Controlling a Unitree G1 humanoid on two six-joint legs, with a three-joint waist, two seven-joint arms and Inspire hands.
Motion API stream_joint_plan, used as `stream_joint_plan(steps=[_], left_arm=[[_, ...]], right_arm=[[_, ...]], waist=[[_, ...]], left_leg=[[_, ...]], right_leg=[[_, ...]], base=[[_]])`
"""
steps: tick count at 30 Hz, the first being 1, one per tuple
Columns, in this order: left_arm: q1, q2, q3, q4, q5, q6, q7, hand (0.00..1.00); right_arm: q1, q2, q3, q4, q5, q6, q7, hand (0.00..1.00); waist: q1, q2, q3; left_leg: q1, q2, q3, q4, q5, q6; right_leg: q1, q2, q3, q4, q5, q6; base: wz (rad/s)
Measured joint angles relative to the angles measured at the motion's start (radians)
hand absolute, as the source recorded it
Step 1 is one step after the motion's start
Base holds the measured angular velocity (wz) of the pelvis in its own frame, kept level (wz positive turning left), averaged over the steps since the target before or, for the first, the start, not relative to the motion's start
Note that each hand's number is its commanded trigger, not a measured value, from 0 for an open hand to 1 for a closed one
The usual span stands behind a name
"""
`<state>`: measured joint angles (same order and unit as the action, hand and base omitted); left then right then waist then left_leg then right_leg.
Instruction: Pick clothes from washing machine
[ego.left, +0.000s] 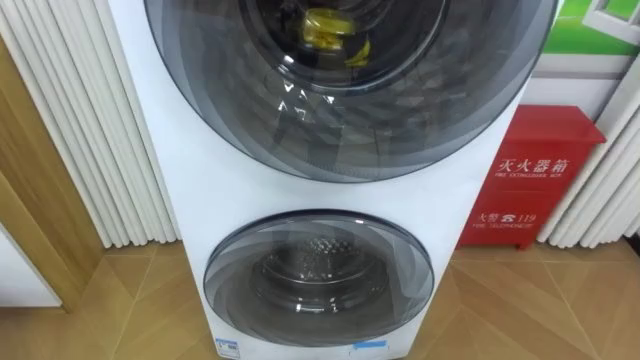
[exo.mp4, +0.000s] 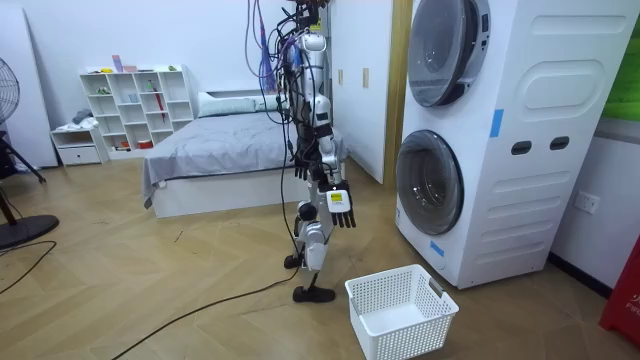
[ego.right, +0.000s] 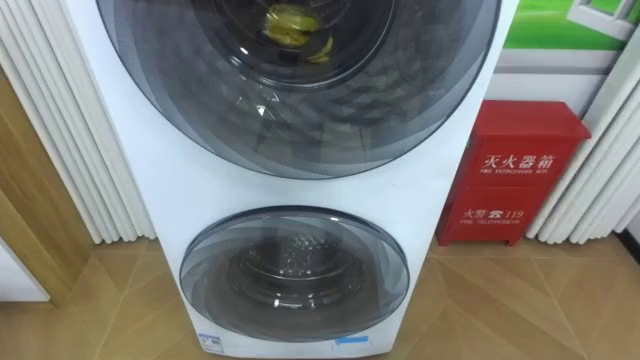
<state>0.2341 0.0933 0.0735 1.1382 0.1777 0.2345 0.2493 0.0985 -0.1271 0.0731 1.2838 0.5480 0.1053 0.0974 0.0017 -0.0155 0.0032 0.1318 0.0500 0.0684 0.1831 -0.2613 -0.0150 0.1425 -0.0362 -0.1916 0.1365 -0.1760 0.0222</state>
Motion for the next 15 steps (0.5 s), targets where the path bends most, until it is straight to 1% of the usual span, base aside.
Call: stream_joint_plan(steps=[7, 13, 15], left_arm=[[0.003, -0.002, -0.001, -0.022, 0.065, 0.007, 0.0, 0.0], [-0.007, -0.001, -0.001, -0.023, 0.069, 0.003, -0.007, 0.0], [-0.007, 0.0, 0.001, -0.023, 0.068, -0.006, -0.019, 0.0]], right_arm=[[0.0, 0.0, 0.001, -0.003, -0.001, 0.002, -0.008, 0.0], [-0.001, -0.001, 0.003, 0.0, 0.006, 0.005, 0.007, 0.0], [-0.001, 0.0, 0.003, 0.001, 0.018, 0.005, 0.01, 0.0]], waist=[[0.0, 0.001, -0.0005], [0.0, -0.002, -0.0016], [0.0, -0.003, -0.0012]], left_leg=[[-0.001, 0.0, 0.0, 0.0, 0.0, 0.0], [0.0, 0.0, 0.001, 0.002, 0.0, 0.0], [0.001, 0.0, 0.001, 0.002, 0.0, 0.0]], right_leg=[[-0.003, 0.0, -0.001, 0.0, 0.0, 0.0], [-0.001, 0.0, 0.0, 0.0, 0.0, 0.0], [0.0, 0.0, 0.0, -0.001, 0.0, 0.0]], base=[[0.0], [0.0], [0.0]])
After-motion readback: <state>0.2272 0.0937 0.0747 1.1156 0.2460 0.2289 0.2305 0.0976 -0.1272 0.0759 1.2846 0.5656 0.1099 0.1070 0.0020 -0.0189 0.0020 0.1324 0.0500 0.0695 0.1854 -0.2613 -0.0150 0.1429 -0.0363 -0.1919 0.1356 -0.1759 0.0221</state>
